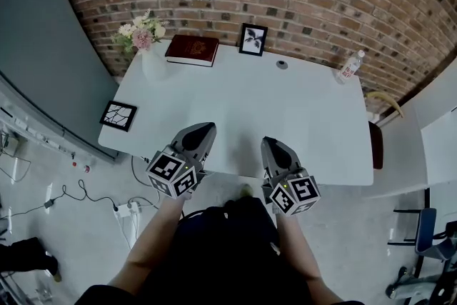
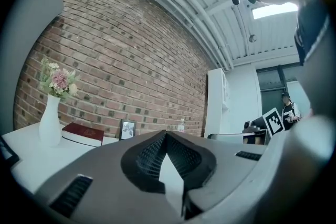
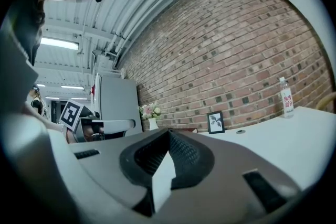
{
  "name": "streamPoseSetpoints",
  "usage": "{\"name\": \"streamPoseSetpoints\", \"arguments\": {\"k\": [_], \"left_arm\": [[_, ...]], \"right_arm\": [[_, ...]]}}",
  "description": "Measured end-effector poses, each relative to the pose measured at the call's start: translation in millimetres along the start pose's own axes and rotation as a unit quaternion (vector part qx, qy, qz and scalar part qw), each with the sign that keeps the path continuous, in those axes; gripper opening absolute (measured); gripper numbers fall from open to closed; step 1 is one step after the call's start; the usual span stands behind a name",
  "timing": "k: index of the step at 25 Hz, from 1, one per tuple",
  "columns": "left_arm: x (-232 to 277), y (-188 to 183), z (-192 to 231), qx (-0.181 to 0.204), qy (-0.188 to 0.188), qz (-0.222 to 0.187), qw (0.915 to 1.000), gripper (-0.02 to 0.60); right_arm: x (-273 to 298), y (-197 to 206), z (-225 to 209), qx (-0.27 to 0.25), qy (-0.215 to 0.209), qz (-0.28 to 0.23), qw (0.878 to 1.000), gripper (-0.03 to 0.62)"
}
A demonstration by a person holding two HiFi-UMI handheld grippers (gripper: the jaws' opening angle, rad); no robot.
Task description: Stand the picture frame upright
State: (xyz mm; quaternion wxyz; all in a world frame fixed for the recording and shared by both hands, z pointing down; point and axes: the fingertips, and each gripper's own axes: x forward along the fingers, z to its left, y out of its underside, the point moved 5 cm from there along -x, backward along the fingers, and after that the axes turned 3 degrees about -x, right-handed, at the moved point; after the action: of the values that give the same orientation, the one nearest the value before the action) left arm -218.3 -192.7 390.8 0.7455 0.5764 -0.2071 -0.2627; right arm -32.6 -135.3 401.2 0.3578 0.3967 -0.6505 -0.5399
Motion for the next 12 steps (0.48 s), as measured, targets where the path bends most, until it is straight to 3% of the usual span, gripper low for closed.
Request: {"name": "streamPoseSetpoints", "arguments": {"k": [12], "left_arm": [[-16, 3, 15, -0.01, -0.017, 0.0, 0.9998, 0.0]], "right_arm": [[13, 4, 6, 0.007, -0.006, 0.012, 1.0, 0.003]]}}
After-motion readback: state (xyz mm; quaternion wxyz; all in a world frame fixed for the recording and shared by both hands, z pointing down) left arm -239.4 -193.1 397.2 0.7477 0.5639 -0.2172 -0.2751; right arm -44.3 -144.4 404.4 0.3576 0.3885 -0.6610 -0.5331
